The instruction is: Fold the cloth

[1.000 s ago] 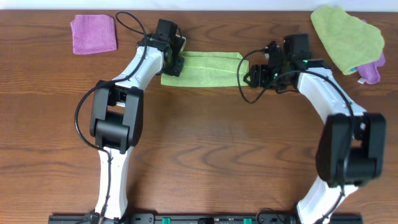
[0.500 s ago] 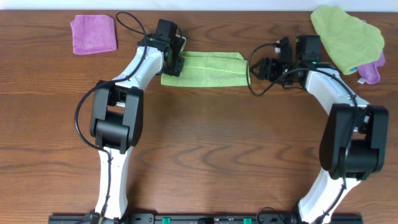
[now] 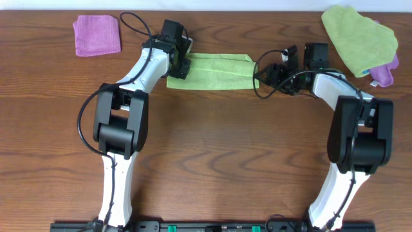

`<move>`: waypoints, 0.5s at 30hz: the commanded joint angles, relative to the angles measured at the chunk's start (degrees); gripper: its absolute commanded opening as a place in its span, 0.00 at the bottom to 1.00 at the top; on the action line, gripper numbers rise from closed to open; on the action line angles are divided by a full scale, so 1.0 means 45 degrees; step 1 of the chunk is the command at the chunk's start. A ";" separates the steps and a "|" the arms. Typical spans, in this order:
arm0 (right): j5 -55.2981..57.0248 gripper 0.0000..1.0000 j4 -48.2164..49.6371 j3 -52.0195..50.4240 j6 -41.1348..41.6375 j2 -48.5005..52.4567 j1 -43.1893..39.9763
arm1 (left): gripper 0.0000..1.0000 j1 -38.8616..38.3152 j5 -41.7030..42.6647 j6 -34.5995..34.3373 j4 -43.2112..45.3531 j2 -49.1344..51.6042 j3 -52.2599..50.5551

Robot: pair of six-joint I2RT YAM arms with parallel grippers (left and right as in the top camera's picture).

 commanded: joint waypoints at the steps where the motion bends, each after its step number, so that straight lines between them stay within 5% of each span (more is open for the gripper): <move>1: -0.0359 0.69 0.0107 0.0015 0.0403 0.0282 0.0204 | 0.06 -0.0151 0.0053 0.0170 -0.0204 0.0544 -0.0277; 15: -0.0554 0.66 0.1919 0.0015 0.1792 0.1511 0.0869 | 0.06 -0.0151 0.0053 0.0170 -0.0199 0.0544 -0.0277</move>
